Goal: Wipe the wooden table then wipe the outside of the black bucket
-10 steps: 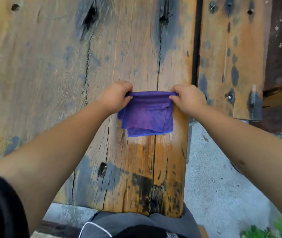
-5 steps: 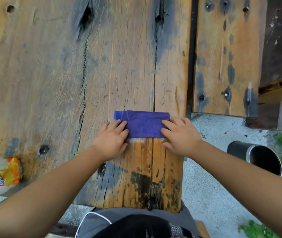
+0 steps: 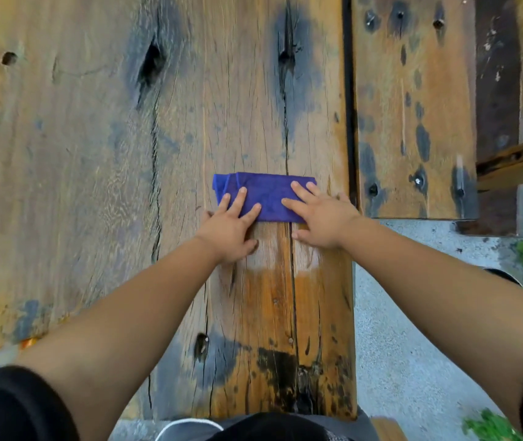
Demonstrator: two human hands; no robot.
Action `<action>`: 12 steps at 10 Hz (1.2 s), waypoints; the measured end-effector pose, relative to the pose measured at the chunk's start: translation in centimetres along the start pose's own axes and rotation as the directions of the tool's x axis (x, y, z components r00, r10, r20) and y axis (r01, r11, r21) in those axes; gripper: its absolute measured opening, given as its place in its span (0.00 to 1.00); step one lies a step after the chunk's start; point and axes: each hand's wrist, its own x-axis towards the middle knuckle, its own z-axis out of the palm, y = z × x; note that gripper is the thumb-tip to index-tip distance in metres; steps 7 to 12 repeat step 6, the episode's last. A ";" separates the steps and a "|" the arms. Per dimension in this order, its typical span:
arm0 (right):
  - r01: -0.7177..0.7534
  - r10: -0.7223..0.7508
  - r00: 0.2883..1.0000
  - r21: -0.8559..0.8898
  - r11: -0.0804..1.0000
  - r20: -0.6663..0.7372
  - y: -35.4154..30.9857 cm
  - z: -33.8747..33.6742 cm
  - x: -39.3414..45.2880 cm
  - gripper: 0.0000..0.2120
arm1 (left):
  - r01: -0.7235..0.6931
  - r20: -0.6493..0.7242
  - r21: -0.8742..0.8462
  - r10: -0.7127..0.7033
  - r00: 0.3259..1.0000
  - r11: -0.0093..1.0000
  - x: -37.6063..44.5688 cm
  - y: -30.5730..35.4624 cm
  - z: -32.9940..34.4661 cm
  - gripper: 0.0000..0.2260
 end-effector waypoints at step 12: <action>-0.182 0.184 0.983 -0.079 0.980 0.020 -1.3 -4.5 2.8 0.52 | 0.034 -0.073 0.008 -0.033 0.997 0.999 2.4 -0.1 -8.0 0.39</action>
